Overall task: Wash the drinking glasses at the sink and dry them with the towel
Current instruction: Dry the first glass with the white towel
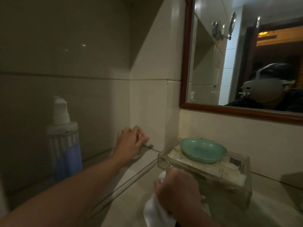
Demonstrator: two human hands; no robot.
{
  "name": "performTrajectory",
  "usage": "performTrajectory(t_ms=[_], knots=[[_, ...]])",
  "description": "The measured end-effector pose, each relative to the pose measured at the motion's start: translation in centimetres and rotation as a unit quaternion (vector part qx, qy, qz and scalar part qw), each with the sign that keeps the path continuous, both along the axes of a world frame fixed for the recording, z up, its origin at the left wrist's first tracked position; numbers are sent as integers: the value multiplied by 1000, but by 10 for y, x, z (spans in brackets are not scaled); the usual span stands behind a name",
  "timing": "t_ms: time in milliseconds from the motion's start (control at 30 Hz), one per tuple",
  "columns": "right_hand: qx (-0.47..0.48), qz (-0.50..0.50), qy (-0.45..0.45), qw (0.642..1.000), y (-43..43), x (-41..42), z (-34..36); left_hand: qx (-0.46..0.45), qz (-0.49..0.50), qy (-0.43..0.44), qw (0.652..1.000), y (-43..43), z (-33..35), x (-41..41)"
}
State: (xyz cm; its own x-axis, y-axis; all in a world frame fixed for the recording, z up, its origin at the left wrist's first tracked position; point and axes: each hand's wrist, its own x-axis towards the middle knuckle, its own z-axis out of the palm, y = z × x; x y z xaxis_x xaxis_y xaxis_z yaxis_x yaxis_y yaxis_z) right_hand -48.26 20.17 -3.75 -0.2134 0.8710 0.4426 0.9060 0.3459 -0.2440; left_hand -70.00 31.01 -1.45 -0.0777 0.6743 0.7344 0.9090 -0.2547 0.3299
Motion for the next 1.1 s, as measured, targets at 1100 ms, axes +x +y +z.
performTrajectory(t_ms=[1100], knots=[[154, -37, 44, 986, 26, -12, -27, -146, 142, -60, 977, -25, -23, -9]])
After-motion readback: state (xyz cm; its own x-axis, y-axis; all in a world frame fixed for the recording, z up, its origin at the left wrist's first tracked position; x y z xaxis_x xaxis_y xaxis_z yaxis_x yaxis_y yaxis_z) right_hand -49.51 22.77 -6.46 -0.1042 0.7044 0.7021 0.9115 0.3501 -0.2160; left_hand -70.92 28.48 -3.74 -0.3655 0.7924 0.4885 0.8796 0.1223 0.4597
